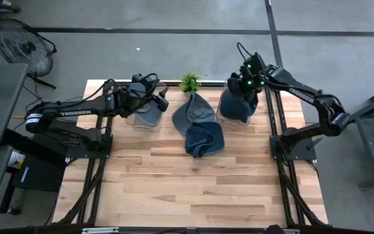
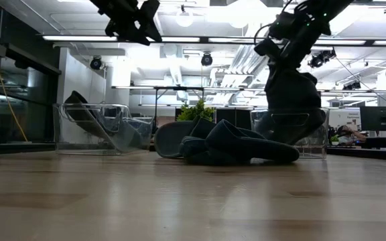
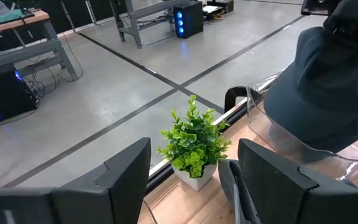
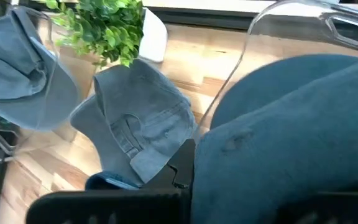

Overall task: Pick & Place hat
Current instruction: Put the bottom blue cap into the right transparent bin

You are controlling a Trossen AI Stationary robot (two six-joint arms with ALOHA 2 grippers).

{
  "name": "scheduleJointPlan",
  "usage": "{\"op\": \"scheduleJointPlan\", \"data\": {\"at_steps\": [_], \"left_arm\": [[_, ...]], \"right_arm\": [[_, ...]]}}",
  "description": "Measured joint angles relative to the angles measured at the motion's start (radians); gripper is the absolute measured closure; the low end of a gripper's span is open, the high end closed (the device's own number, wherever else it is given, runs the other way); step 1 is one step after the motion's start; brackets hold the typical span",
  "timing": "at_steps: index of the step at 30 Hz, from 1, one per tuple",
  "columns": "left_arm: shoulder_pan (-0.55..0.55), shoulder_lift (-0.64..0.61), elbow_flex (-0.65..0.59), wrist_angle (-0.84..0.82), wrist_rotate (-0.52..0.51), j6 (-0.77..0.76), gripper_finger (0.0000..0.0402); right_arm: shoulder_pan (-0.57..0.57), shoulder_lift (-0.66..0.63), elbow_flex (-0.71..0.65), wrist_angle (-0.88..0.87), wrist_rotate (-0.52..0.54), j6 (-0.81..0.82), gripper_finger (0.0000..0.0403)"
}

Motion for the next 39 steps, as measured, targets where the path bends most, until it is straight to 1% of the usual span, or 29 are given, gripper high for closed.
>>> {"op": "scheduleJointPlan", "data": {"at_steps": [3,8,10,14,21,26,34,39], "left_arm": [[0.000,0.000,0.000,0.000,0.000,0.000,0.0163],[0.000,0.000,0.000,-0.003,0.001,0.000,0.0163],[0.000,0.000,0.000,-0.004,0.001,0.000,0.0163],[0.000,0.000,0.000,-0.011,0.001,0.000,0.0163],[0.000,0.000,0.000,-0.014,0.000,0.000,0.0163],[0.000,0.000,0.000,-0.015,-0.001,0.000,0.0163],[0.000,0.000,0.000,-0.024,-0.001,0.000,0.0163],[0.000,0.000,0.000,-0.023,-0.002,0.000,0.0163]], "right_arm": [[0.000,-0.001,0.000,-0.035,0.006,-0.007,0.0388],[0.003,0.006,0.000,-0.076,0.051,-0.022,0.0388],[0.003,0.013,0.000,-0.078,0.049,-0.027,0.0388],[0.010,0.045,0.000,-0.080,0.042,-0.036,0.0388],[0.017,0.127,0.000,-0.090,0.062,-0.062,0.0388],[0.014,0.139,0.000,-0.091,0.097,-0.066,0.0385],[0.014,0.138,0.000,-0.145,0.098,-0.090,0.0332],[0.013,0.097,0.000,-0.134,0.098,-0.093,0.0290]]}}
